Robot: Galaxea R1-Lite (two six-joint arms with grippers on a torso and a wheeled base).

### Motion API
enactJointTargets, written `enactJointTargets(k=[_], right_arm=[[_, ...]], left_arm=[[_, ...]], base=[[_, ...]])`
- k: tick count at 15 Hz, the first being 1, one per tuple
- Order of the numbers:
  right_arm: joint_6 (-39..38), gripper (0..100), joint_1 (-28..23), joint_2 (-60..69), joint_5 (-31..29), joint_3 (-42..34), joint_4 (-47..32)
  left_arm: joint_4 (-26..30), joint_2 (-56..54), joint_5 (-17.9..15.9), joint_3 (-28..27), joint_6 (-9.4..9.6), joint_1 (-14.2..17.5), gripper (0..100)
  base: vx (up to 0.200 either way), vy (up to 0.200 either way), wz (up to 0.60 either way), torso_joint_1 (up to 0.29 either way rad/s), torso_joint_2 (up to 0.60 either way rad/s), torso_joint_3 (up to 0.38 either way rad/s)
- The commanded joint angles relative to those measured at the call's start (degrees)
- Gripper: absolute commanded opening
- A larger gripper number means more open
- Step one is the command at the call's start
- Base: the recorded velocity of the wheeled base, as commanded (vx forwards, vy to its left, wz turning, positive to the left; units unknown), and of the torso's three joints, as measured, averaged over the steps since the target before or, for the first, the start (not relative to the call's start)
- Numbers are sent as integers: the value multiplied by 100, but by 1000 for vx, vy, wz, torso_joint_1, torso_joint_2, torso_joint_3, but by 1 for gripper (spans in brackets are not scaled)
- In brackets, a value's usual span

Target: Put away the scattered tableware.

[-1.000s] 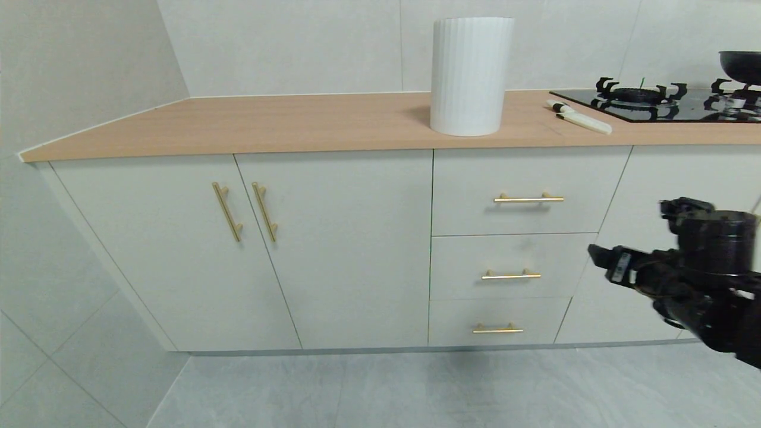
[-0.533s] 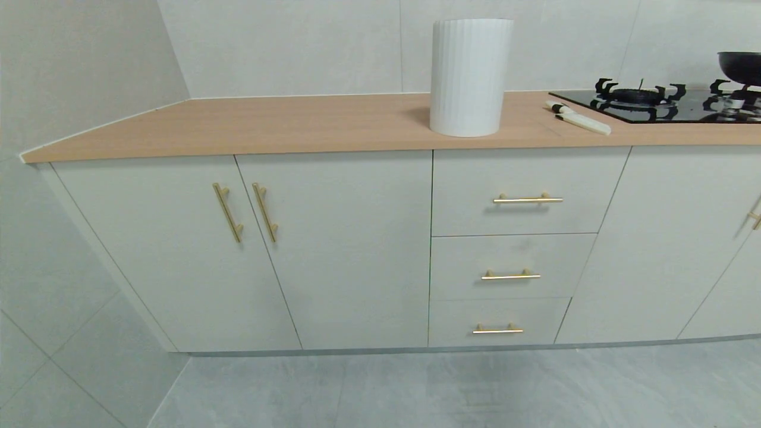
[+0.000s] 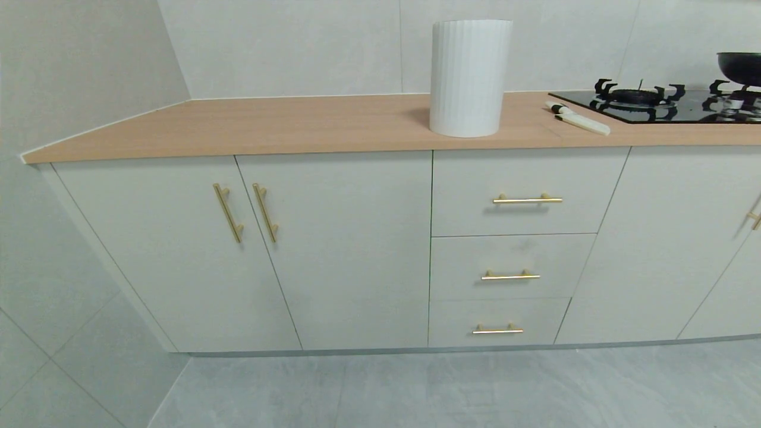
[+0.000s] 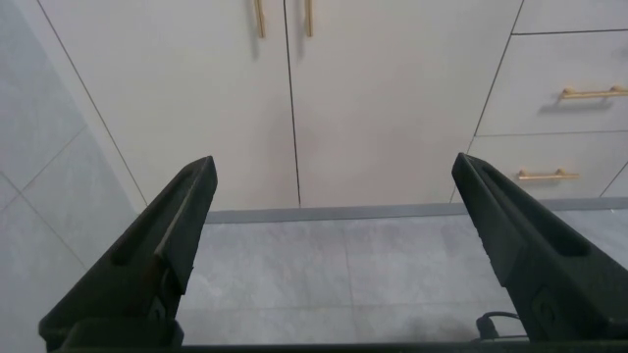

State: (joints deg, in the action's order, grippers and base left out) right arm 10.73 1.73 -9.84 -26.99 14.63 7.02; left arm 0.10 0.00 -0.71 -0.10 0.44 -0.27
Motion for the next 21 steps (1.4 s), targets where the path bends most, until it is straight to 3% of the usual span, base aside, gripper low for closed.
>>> enactJointTargets(k=[1, 4, 5, 6, 8, 12, 21], right_arm=[[70, 100, -173, 984, 502, -30, -272], [-220, 100, -173, 984, 1135, -232, -280], [-545, 100, -173, 984, 1970, -707, -272], [-800, 100, -173, 984, 2409, -1094, -263], [-941, 100, -173, 984, 2857, -1463, -368], [-1029, 100, -173, 984, 2971, -1454, -729], [-1099, 100, -173, 984, 2875, -1463, -702]], left_arm=[[-1, 0, 0, 1, 0, 0, 100], [-1, 0, 0, 1, 0, 0, 100], [-1, 0, 0, 1, 0, 0, 100], [-1, 0, 0, 1, 0, 0, 100], [-1, 0, 0, 1, 0, 0, 100], [-1, 0, 0, 1, 0, 0, 100], [-1, 0, -8, 1, 26, 0, 100]], base=[[0, 0, 0, 0, 0, 0], [0, 0, 0, 0, 0, 0], [0, 0, 0, 0, 0, 0], [0, 0, 0, 0, 0, 0], [0, 0, 0, 0, 0, 0], [0, 0, 0, 0, 0, 0], [0, 0, 0, 0, 0, 0]])
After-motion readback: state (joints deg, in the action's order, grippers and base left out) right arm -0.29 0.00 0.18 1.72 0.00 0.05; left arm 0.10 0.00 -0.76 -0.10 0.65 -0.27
